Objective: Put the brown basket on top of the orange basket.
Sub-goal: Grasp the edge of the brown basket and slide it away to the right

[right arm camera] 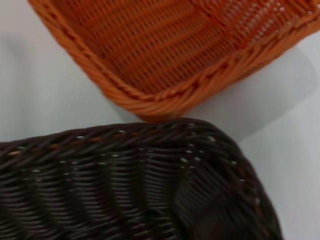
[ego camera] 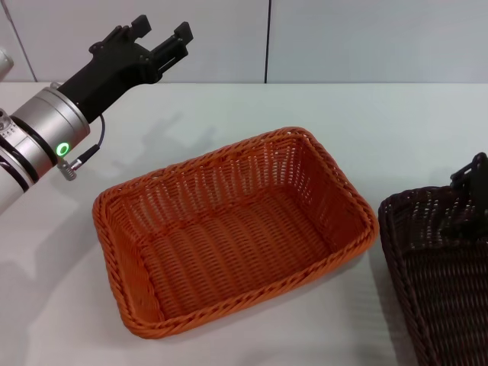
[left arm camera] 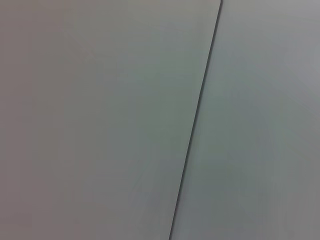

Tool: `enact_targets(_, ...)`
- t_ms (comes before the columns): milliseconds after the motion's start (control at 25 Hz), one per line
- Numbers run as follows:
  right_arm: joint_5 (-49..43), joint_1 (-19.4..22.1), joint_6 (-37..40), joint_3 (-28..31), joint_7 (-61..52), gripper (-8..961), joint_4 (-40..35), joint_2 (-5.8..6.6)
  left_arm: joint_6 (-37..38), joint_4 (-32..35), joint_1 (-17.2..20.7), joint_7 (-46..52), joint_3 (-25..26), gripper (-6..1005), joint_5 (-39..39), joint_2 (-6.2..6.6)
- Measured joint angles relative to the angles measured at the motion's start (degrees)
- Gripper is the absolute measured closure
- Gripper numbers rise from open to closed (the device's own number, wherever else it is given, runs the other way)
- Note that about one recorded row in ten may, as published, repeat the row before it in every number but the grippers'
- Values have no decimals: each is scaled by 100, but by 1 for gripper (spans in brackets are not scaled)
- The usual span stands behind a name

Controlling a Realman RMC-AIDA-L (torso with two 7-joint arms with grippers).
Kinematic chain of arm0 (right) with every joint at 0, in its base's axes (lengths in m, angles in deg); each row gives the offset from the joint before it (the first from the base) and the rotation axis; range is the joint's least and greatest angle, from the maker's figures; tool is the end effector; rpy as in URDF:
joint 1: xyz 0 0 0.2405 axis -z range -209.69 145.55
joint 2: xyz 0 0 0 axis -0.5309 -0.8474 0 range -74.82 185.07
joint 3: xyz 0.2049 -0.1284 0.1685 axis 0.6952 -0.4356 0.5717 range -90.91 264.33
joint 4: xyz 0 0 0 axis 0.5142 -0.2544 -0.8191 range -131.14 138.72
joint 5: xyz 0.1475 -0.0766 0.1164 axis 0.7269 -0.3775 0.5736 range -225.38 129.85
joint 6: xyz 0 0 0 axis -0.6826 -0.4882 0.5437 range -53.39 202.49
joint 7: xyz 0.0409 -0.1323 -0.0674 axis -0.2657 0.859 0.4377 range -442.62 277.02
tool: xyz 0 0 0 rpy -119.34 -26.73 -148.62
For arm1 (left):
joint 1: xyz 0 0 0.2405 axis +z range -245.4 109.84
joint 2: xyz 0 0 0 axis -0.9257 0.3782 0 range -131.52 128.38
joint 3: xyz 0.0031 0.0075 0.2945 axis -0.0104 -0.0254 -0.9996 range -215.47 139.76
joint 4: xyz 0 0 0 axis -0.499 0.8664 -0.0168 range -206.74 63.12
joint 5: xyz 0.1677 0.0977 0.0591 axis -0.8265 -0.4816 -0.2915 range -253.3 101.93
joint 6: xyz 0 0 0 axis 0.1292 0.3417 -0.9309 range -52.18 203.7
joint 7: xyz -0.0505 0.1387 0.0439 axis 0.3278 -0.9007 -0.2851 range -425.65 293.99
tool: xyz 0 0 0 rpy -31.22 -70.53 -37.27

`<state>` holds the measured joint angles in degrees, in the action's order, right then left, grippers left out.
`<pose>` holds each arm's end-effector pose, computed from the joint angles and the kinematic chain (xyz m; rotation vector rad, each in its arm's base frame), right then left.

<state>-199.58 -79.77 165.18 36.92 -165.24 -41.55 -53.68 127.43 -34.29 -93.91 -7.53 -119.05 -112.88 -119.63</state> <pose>0.2723 0.4232 0.0453 -2.9446 0.0814 -0.5408 -0.2435 0.4159 -0.0106 -1.9937 -0.6171 -1.0606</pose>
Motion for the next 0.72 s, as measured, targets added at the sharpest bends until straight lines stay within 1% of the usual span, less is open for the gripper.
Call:
enact_targets(200,-10,94,273,9,15,306,-111,-3,0,-54,-14,-29,48,186,-11,2)
enact_targets(440,-16,331,832,309,-139,556,-532,66,0,-130,-65,-44,70,186,-22,2)
enact_targets(520,-26,409,995,357,-241,638,-639,117,-2,-150,-77,-49,71,186,-24,3)
enact_targets(600,-66,441,1145,363,-370,720,-653,202,-3,-189,-94,-71,79,186,-23,2)
enact_targets(720,-226,459,1282,364,-533,771,-644,276,-4,-244,-109,-106,106,186,-14,2)
